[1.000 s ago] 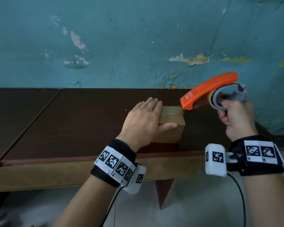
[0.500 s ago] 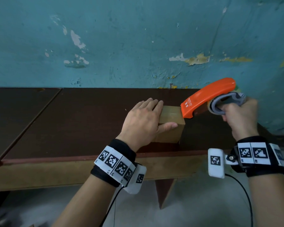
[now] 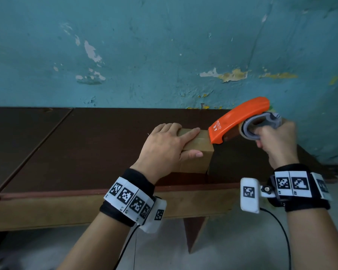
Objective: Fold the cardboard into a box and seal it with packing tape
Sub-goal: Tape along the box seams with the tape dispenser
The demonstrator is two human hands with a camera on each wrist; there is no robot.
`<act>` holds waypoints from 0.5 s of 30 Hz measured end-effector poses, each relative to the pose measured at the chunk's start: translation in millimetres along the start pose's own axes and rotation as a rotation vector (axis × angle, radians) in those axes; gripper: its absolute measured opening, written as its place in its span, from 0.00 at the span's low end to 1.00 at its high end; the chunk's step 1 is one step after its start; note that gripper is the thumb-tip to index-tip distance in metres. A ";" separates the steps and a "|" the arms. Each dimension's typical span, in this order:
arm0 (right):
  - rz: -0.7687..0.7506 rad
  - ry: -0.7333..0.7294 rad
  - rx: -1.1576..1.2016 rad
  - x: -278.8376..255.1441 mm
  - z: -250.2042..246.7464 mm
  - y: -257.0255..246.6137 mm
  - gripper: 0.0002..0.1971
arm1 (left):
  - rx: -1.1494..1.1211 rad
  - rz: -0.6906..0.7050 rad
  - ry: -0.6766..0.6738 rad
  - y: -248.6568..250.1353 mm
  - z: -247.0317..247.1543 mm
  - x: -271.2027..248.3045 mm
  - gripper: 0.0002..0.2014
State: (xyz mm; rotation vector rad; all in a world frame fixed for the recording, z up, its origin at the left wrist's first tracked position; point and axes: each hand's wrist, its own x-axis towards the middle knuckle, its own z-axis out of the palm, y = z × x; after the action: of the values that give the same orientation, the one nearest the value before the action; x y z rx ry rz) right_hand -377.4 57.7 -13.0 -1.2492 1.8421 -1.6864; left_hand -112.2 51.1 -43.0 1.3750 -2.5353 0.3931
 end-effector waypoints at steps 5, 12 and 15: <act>0.022 -0.023 -0.015 1.9 -1.6 3.0 0.09 | -0.004 -0.008 -0.029 0.5 -1.5 1.0 0.44; 0.057 0.044 0.066 -0.5 2.5 4.3 0.11 | -0.138 0.113 -0.006 30.9 -5.0 4.1 0.31; 0.061 0.064 0.128 -1.0 3.5 3.3 0.11 | -0.172 0.104 0.006 46.7 -2.5 5.1 0.44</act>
State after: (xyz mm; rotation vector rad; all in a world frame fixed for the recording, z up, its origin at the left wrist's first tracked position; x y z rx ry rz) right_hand -375.4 56.0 -17.2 -1.0891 1.7583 -1.7998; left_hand -154.1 72.4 -44.7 1.1821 -2.5743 0.1915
